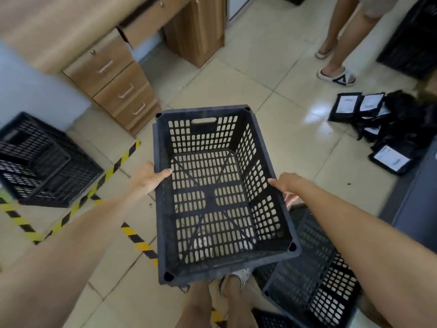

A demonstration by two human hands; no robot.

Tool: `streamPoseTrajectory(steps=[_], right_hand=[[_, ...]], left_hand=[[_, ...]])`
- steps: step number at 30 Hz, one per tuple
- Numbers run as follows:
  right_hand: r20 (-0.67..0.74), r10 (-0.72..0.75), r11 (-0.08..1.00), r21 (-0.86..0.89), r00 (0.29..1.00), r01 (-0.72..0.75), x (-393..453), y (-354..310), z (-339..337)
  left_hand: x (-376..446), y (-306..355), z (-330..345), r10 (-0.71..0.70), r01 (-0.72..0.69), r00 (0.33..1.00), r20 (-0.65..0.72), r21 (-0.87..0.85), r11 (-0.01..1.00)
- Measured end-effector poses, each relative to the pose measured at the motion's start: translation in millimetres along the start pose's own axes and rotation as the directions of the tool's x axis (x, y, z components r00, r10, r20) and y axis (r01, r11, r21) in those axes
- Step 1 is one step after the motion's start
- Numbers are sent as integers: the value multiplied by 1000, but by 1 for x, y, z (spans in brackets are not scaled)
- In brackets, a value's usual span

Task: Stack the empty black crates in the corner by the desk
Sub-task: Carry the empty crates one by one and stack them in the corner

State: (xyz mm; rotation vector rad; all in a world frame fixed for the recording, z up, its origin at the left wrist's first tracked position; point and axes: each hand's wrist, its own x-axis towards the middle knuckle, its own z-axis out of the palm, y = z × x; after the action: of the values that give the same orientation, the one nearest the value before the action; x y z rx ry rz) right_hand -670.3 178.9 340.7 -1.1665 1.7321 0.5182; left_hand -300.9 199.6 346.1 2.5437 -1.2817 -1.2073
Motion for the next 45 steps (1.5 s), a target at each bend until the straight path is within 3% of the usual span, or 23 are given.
streamPoseTrajectory(steps=[6, 15, 33, 45], right_hand=[[-17, -39, 999, -12, 999, 38, -51, -23, -19], [35, -86, 985, -147, 996, 90, -108, -78, -3], [57, -198, 925, -319, 978, 206, -179, -316, 112], [112, -258, 919, -279, 960, 280, -185, -427, 193]], left_hand=[[-43, 7, -52, 80, -70, 992, -99, 96, 993], [-90, -44, -109, 20, -11, 993, -118, 75, 997], [-107, -245, -285, -154, 144, 963, -222, -60, 988], [-88, -349, -355, -231, 244, 941, -248, 25, 969]])
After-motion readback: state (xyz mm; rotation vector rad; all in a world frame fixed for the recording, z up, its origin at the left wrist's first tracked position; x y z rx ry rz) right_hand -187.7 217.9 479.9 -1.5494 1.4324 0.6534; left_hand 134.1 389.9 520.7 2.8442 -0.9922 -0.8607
